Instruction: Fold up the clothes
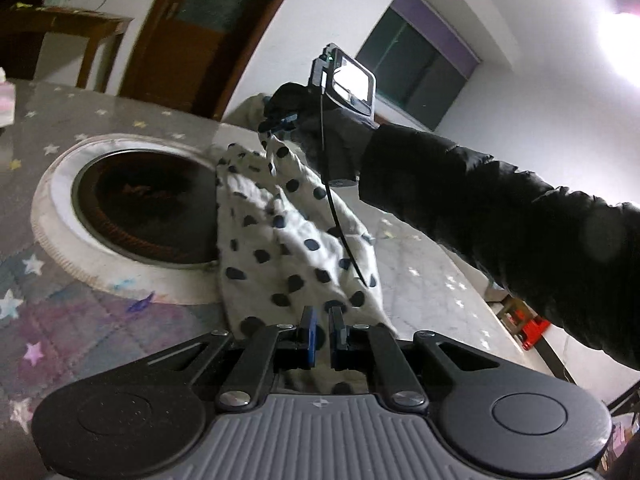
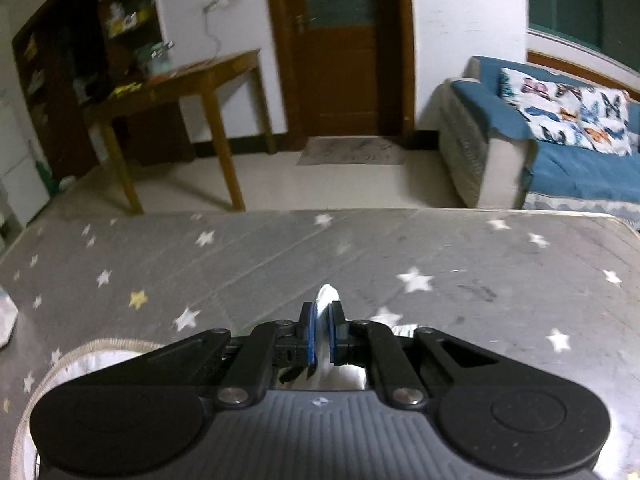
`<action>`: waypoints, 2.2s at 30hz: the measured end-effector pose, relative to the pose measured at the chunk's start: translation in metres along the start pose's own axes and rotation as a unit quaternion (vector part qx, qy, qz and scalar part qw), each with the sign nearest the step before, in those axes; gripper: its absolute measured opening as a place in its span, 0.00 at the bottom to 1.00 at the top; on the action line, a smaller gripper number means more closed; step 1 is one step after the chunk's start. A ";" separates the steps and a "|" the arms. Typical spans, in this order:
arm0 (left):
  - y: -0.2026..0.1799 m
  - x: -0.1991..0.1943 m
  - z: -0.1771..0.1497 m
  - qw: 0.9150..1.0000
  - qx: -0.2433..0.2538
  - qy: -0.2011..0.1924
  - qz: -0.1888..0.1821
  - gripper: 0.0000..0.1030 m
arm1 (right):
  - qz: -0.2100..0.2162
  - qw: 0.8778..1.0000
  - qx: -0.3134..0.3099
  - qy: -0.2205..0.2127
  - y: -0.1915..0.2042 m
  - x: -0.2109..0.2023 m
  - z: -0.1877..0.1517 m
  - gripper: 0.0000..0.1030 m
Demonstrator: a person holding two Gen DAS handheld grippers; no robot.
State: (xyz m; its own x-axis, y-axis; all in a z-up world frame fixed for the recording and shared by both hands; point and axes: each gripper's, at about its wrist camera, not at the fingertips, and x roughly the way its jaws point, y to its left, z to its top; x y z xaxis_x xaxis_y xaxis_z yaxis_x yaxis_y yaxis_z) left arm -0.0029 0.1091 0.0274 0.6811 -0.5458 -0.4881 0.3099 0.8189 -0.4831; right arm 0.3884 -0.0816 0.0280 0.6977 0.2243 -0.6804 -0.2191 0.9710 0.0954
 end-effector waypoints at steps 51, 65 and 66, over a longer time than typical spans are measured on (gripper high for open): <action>-0.001 0.040 -0.021 0.997 -0.017 0.046 0.064 0.10 | 0.079 0.996 -0.048 -0.001 0.003 -0.020 0.006 0.17; -0.011 0.020 0.000 0.997 0.013 0.000 0.078 0.10 | 0.073 0.997 -0.030 0.019 -0.079 -0.039 -0.029 0.17; -0.010 0.025 0.001 0.997 0.012 0.003 0.077 0.11 | 0.080 0.996 -0.033 0.020 -0.077 -0.035 -0.030 0.17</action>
State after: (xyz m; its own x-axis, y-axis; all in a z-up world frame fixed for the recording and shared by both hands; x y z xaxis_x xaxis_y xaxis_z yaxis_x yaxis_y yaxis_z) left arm 0.0116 0.0869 0.0207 0.7178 -0.4141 -0.5598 0.2174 0.8970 -0.3848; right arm 0.3604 -0.1669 0.0220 0.6232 0.3712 -0.6883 -0.3705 0.9153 0.1582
